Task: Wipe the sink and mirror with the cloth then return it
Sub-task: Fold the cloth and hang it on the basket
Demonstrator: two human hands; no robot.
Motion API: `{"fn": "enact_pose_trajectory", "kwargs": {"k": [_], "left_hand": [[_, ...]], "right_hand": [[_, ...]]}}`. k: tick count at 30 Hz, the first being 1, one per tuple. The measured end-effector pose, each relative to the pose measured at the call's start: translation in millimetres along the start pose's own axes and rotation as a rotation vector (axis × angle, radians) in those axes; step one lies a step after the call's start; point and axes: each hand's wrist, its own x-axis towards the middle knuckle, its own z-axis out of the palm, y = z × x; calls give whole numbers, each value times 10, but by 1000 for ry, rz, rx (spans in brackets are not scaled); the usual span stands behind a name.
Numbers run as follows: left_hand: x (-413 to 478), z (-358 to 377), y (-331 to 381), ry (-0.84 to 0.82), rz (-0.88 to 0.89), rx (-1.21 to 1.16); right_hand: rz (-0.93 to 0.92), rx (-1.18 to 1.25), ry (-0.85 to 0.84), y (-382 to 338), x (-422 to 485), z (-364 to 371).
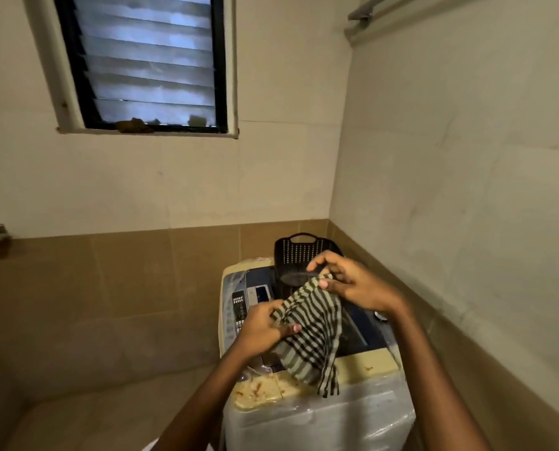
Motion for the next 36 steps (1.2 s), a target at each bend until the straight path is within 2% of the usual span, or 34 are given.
{"fn": "enact_pose_trajectory", "kwargs": {"k": [4, 9, 12, 17, 21, 22, 24, 26, 29, 33, 36], "left_hand": [[195, -151, -75, -125, -12, -3], [620, -173, -173, -117, -29, -46], [946, -135, -234, -114, -96, -71], [1459, 50, -232, 68, -194, -149], [1802, 204, -339, 290, -261, -31], [1859, 237, -397, 293, -272, -29], [1908, 314, -519, 272, -229, 54], [1851, 405, -630, 235, -83, 251], [1727, 469, -693, 60, 107, 490], [1656, 411, -699, -129, 72, 728], [1639, 293, -652, -220, 37, 955]], "right_hand": [[86, 106, 53, 462, -154, -242], [168, 149, 186, 892, -117, -325], [192, 132, 311, 1079, 106, -437], [245, 87, 475, 1374, 632, -555], [366, -29, 607, 1676, 981, -465], [404, -83, 549, 1752, 1026, -429], [457, -268, 327, 1828, 1054, -325], [413, -382, 149, 1866, 1030, -232], [347, -403, 4, 1810, 988, -177], [346, -590, -145, 1840, 971, -182], [387, -830, -138, 1818, 994, -127]]}}
